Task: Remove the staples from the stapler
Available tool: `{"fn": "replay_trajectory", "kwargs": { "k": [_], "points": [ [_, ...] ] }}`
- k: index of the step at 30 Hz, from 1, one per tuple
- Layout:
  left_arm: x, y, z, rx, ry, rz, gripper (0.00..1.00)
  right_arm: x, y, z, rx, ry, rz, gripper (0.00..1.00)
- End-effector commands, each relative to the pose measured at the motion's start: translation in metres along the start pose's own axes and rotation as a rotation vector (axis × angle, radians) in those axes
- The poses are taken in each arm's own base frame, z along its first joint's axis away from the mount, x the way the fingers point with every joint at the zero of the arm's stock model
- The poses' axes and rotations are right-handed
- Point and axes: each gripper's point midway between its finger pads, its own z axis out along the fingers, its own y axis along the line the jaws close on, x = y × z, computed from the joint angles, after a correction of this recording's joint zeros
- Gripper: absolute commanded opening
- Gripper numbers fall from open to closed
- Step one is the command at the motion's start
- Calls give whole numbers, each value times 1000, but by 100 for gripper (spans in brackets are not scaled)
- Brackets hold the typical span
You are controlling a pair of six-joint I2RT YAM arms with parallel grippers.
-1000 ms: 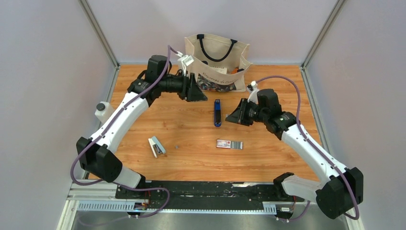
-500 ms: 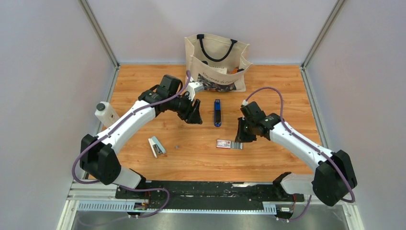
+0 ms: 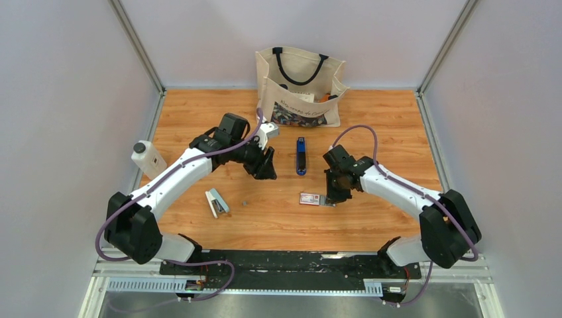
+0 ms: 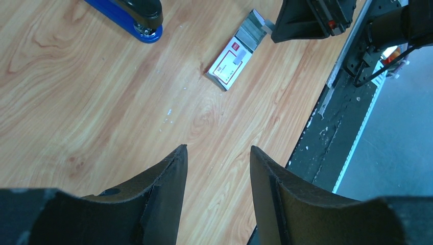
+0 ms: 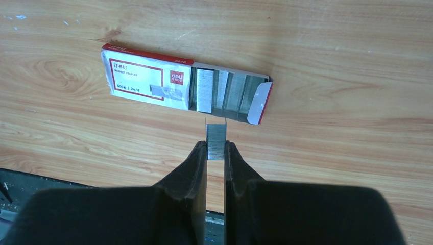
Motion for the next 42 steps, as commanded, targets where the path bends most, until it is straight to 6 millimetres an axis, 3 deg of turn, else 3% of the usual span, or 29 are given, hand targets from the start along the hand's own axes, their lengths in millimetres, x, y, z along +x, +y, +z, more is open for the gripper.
{"fn": "replay_trajectory", "kwargs": {
  "k": [1, 17, 42],
  "points": [
    [-16, -8, -5, 26, -60, 72, 56, -6, 2, 9, 8, -24, -9, 4],
    [-21, -20, -7, 80, -82, 77, 52, -12, -2, 19, 51, -20, -26, 4],
    [-19, -21, -7, 93, -76, 89, 48, -19, 5, 28, 42, -8, -38, 4]
  ]
}}
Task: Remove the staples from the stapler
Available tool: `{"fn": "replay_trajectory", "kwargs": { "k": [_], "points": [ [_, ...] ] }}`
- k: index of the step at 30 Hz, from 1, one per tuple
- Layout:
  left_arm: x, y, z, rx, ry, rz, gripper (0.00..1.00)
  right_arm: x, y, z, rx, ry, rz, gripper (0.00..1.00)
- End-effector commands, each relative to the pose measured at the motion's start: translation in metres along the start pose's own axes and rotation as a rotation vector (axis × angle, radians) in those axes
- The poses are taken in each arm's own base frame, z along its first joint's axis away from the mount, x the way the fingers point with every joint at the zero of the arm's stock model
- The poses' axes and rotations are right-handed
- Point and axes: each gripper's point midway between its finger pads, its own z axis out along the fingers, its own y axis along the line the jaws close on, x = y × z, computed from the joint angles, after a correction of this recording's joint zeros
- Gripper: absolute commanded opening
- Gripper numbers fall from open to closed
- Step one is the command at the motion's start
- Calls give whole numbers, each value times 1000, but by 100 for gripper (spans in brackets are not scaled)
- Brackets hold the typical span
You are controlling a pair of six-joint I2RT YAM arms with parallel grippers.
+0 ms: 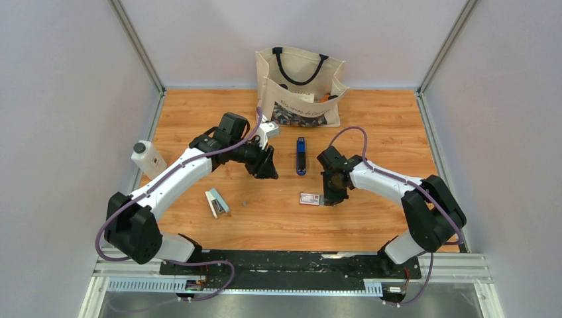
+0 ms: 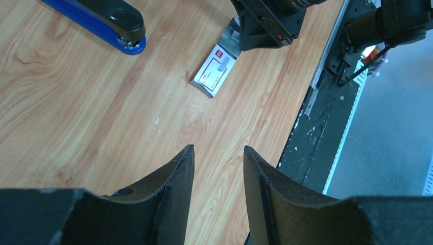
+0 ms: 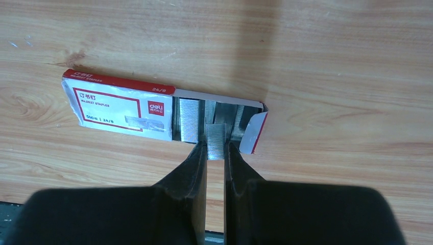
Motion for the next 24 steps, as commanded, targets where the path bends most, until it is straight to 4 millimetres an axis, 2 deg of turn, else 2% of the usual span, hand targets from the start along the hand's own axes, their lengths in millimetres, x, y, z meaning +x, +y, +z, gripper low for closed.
{"fn": "replay_trajectory", "kwargs": {
  "k": [1, 24],
  "points": [
    [-12, -11, -6, 30, -46, 73, 48, -23, 14, -6, -36, -67, -20, 4],
    [-12, -13, -7, 40, -47, 78, 48, -20, 10, 0, -15, -52, -38, 5]
  ]
}}
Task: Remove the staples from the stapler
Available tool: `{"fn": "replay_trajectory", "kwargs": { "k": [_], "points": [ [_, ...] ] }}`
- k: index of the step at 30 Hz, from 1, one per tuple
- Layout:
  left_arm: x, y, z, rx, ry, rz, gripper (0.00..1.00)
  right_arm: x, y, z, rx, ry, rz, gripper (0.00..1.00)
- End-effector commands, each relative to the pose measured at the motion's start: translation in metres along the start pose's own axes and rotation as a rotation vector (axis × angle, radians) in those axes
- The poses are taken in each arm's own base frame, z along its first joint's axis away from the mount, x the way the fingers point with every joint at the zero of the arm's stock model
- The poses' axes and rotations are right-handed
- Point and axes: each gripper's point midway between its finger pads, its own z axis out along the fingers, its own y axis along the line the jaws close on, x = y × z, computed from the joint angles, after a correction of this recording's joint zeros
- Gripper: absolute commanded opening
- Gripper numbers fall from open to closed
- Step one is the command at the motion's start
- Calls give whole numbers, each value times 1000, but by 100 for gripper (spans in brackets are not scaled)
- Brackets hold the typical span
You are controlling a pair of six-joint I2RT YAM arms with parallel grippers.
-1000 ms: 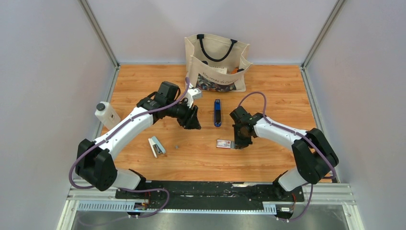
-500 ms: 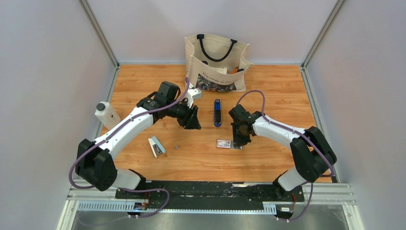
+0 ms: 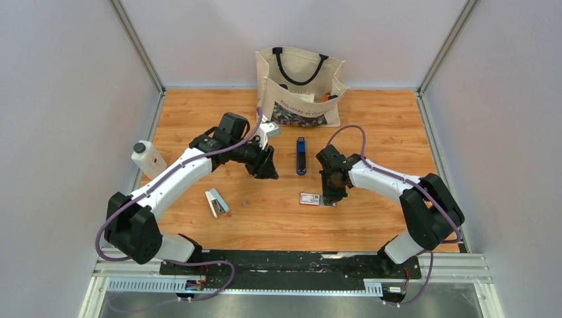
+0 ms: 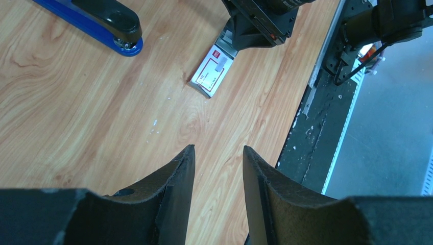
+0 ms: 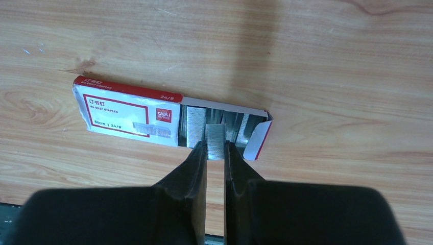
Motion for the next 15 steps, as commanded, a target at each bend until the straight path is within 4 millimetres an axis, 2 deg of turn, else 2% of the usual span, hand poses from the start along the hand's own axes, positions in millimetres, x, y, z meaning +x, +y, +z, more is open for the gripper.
{"fn": "replay_trajectory", "kwargs": {
  "k": [1, 9, 15],
  "points": [
    [-12, -12, -7, 28, -45, 71, 48, -12, 4, 1, -4, -39, -20, 5],
    [-12, -12, -7, 30, -47, 72, 48, -10, 3, 2, -1, -31, -24, 8],
    [-13, -13, -9, 24, -49, 81, 47, -12, 5, 0, -4, -33, -30, 24]
  ]
}}
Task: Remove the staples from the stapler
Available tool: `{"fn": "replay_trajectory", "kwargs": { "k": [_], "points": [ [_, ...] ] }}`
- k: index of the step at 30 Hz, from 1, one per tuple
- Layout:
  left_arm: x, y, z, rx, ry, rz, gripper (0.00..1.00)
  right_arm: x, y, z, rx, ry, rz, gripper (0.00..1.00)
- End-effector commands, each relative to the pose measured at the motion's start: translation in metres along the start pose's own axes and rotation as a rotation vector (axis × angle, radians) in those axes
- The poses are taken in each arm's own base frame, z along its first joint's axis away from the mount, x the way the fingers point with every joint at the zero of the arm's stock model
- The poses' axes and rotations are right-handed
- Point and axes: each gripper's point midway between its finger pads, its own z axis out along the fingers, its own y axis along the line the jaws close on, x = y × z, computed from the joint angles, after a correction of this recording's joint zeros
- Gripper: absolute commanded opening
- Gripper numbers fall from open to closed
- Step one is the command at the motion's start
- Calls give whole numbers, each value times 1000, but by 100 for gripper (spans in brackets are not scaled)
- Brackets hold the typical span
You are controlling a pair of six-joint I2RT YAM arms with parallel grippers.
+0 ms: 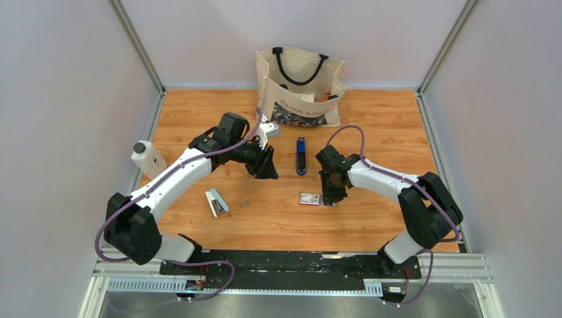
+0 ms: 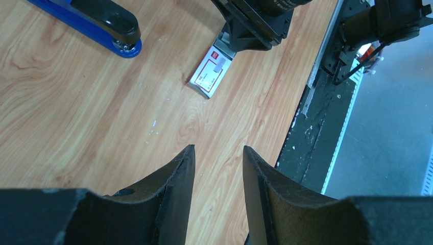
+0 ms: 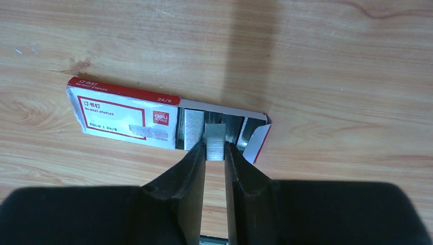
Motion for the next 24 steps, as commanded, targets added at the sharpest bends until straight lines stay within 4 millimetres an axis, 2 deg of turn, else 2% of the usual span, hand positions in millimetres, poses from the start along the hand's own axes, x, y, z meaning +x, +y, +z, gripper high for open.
{"fn": "replay_trajectory", "kwargs": {
  "k": [1, 9, 13, 18, 21, 24],
  "points": [
    [-12, -13, -8, 21, -46, 80, 48, -12, 5, -3, -7, -40, -20, 25],
    [-11, -20, -7, 26, -36, 112, 48, -17, 10, -18, -33, -63, -26, 28],
    [-11, -20, -7, 23, -35, 112, 48, -22, 9, -33, -27, -88, -37, 28],
    [-10, -15, -6, 3, -27, 107, 48, -31, 14, -56, -66, -145, -41, 19],
    [-8, -10, -3, -10, -16, 101, 48, -32, 15, -63, -77, -160, -38, 11],
    [-5, -5, 1, -24, 2, 93, 48, -30, 11, -61, -80, -152, -29, 8]
  ]
}}
